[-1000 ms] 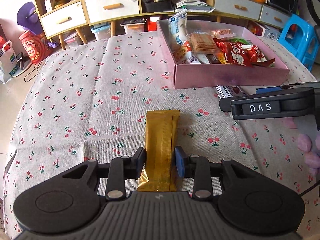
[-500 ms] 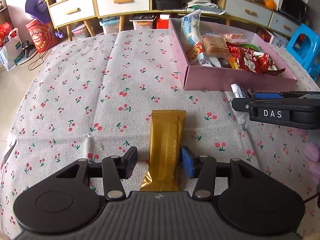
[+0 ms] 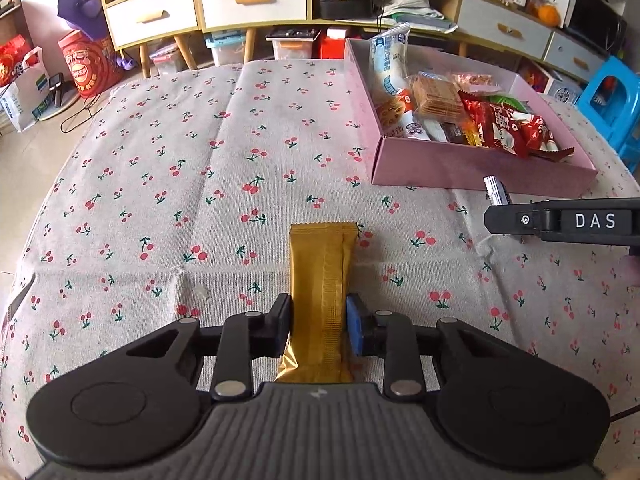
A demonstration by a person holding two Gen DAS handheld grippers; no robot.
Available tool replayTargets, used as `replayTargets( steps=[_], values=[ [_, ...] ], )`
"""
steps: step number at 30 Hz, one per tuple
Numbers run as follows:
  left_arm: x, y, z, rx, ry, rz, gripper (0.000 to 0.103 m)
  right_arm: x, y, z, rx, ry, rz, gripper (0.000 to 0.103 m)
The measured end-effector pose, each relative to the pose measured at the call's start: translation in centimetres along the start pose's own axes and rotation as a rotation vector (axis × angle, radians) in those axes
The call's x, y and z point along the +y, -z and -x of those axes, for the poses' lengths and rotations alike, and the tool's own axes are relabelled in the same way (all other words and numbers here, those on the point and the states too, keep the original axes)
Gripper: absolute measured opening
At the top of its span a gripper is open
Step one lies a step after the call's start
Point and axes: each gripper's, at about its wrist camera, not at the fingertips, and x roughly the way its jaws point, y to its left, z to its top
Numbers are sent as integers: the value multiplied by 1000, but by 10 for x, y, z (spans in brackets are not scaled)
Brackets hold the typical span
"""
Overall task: Organize snacks
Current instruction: 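Grasp the silver packet with the right gripper while the left gripper holds the gold bar, then carry the gold bar and silver packet into the pink box and open both grippers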
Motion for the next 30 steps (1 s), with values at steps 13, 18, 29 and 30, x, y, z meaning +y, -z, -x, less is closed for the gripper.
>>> replayTargets(
  steps=[13, 18, 29, 30],
  values=[
    [3, -3, 5, 8, 56, 59, 26, -33, -1, 31, 43, -139, -184, 37],
    [1, -7, 9, -4, 83, 67, 26, -50, 1, 49, 36, -178, -238, 37],
    [-20, -24, 21, -53, 146, 95, 26, -100, -9, 84, -65, -207, -391, 37],
    [-23, -27, 23, -64, 152, 94, 26, -104, -12, 85, -74, -207, -403, 37]
  ],
)
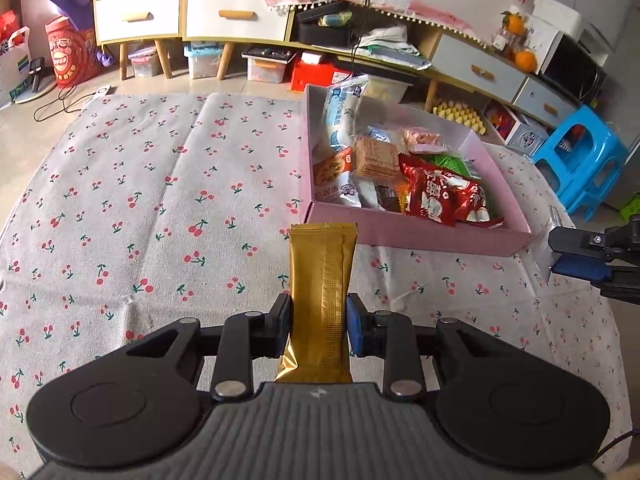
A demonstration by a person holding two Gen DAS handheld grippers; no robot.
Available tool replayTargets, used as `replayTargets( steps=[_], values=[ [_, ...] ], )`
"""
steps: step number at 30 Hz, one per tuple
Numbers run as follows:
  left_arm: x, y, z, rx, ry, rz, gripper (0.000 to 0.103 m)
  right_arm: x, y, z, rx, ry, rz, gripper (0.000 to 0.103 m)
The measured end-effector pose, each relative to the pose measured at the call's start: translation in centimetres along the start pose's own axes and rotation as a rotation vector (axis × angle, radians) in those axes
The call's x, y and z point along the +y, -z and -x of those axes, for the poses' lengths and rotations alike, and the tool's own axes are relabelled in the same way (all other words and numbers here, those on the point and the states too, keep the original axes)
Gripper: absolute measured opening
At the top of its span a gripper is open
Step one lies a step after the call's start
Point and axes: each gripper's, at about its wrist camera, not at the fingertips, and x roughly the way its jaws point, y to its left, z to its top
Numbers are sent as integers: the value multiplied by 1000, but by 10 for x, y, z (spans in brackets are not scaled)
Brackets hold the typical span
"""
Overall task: Organize snacks
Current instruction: 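Carry the gold bar and silver packet into the pink box and open both grippers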
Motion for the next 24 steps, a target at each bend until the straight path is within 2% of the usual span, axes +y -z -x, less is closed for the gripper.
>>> replayTargets(
  steps=[6, 12, 17, 20, 24],
  values=[
    [-24, -27, 1, -61, 35, -19, 26, -11, -28, -8, -59, 1, -55, 37],
    [-50, -64, -24, -93, 70, -40, 26, -19, -51, -25, -104, 23, -111, 37],
    [-70, -91, -55, -78, 116, -55, 26, -32, -62, -36, -122, 23, -155, 37],
    [-81, -104, -71, -68, 142, -64, 26, -49, -64, -43, -112, 12, -235, 37],
    [-93, -118, -96, -11, 211, -70, 26, -60, -64, -46, -97, -10, -286, 37]
  ],
)
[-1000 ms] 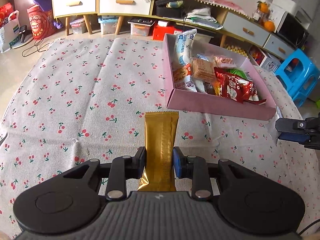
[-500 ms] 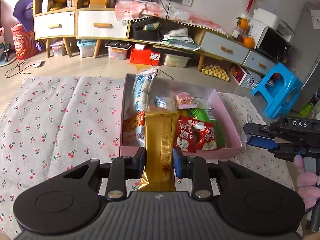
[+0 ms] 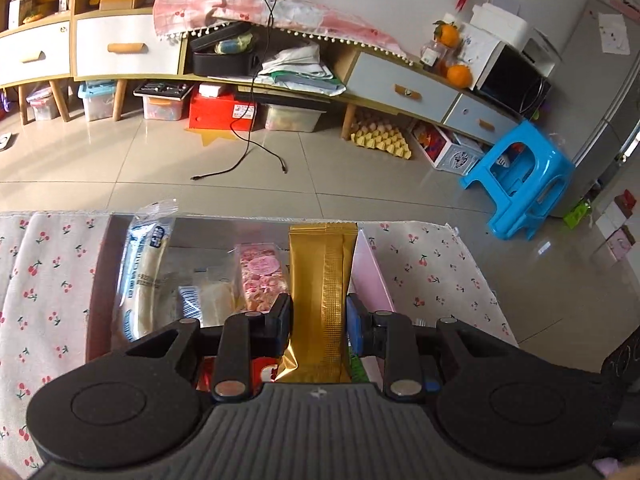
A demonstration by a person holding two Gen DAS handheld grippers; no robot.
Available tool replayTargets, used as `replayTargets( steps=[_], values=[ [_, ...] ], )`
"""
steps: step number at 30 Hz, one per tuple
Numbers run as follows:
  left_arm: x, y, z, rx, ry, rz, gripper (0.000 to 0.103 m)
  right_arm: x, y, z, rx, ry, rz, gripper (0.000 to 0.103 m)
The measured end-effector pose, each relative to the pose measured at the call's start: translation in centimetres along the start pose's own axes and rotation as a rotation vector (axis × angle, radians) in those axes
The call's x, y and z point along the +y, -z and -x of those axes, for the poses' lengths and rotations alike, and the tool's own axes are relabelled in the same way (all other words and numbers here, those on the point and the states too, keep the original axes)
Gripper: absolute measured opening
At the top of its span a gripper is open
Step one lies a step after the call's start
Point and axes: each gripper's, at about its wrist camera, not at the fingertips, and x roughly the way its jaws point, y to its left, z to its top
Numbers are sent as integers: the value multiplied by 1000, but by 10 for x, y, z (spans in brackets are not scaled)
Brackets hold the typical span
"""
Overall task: Organize snacks
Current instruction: 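Carry the gold bar and silver packet into the pink box and open both grippers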
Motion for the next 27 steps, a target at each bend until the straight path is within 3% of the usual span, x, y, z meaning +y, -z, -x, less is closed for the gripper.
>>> replayTargets(
  steps=[4, 13, 18, 21, 27],
  values=[
    [-8, -3, -18, 30, 26, -12, 26, 2, 0, 0, 13, 1, 6, 37],
    [-4, -8, -42, 107, 86, 122, 26, 4, 1, -7, 45, 38, 14, 38],
    [2, -6, -49, 161, 136, 193, 27, 7, -4, 1, 21, 46, 23, 42],
    [4, -5, -46, 146, 129, 201, 29, 5, -6, 6, 3, 44, 12, 52],
    [-1, -8, -41, 121, 109, 171, 38, 4, -8, 6, 20, 38, -2, 52]
  ],
)
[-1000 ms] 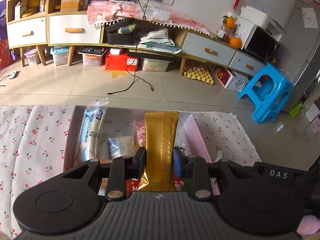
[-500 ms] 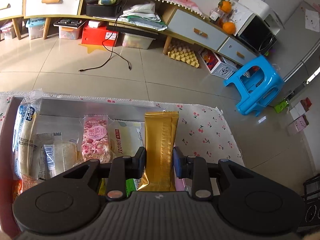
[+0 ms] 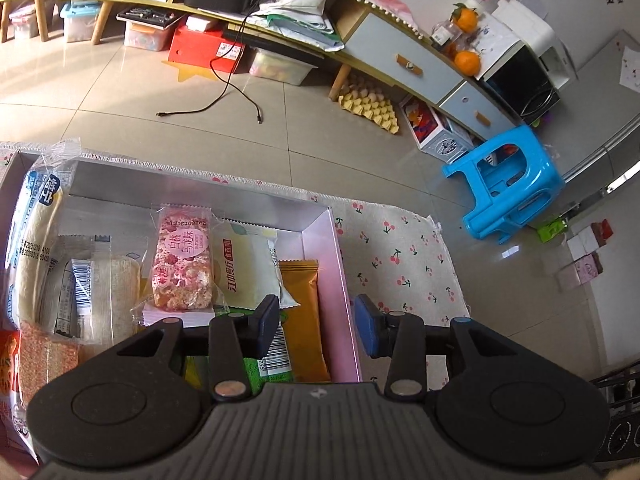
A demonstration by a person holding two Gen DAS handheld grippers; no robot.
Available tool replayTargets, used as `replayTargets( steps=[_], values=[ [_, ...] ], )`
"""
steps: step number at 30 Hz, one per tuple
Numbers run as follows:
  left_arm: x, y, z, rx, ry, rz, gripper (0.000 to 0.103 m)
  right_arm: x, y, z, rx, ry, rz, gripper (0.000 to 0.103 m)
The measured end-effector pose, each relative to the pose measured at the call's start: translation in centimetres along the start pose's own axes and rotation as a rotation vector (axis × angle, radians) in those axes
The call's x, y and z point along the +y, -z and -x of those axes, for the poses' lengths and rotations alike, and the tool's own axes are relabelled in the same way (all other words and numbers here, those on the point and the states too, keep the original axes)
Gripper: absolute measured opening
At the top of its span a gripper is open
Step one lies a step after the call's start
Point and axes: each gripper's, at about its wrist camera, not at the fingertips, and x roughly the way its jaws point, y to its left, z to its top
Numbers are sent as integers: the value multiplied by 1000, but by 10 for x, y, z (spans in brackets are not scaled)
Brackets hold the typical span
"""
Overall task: Organize snacks
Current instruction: 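Carry the gold bar and silver packet into the pink box and open both grippers, then withdraw both grippers up and away from the pink box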
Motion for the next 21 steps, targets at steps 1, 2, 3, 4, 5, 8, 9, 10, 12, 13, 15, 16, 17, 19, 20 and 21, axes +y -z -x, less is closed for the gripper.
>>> replayTargets(
  steps=[1, 2, 3, 4, 5, 8, 9, 10, 12, 13, 15, 16, 17, 19, 20, 21],
  values=[
    [-1, 1, 2, -3, -1, -6, 39, 1, 0, 0, 2, 0, 6, 52],
    [-1, 2, 4, -5, -3, -10, 40, 2, 0, 0, 2, 2, 14, 53],
    [-1, 3, 6, -7, -5, -13, 41, 3, 1, 0, 1, 6, 19, 55],
    [-2, 4, 8, -10, -8, -20, 42, 3, 1, 1, 2, 11, 27, 56],
    [-2, 5, 11, -13, -13, -28, 42, 4, 2, 2, 5, 15, 34, 56],
    [-1, 11, 22, -24, -32, -48, 44, 7, 4, 7, 9, 17, 50, 56],
    [-1, 14, 26, -31, -40, -54, 45, 8, 5, 9, 8, 18, 55, 57],
    [0, 16, 30, -38, -46, -59, 48, 9, 6, 12, 7, 19, 61, 57],
    [2, 21, 41, -53, -59, -68, 51, 11, 7, 17, 6, 22, 78, 59],
    [2, 24, 47, -61, -66, -75, 52, 11, 8, 19, 4, 27, 85, 59],
    [3, 29, 56, -68, -73, -86, 53, 12, 11, 23, 6, 43, 95, 59],
    [4, 32, 61, -74, -78, -91, 55, 12, 12, 25, 9, 48, 98, 59],
    [5, 35, 65, -78, -83, -97, 55, 12, 14, 27, 11, 52, 101, 59],
    [5, 40, 73, -86, -96, -110, 58, 13, 17, 30, 18, 58, 109, 59],
    [5, 42, 75, -90, -98, -115, 60, 14, 18, 31, 20, 61, 113, 59],
    [6, 45, 79, -92, -101, -119, 62, 14, 20, 33, 22, 63, 117, 60]
  ],
)
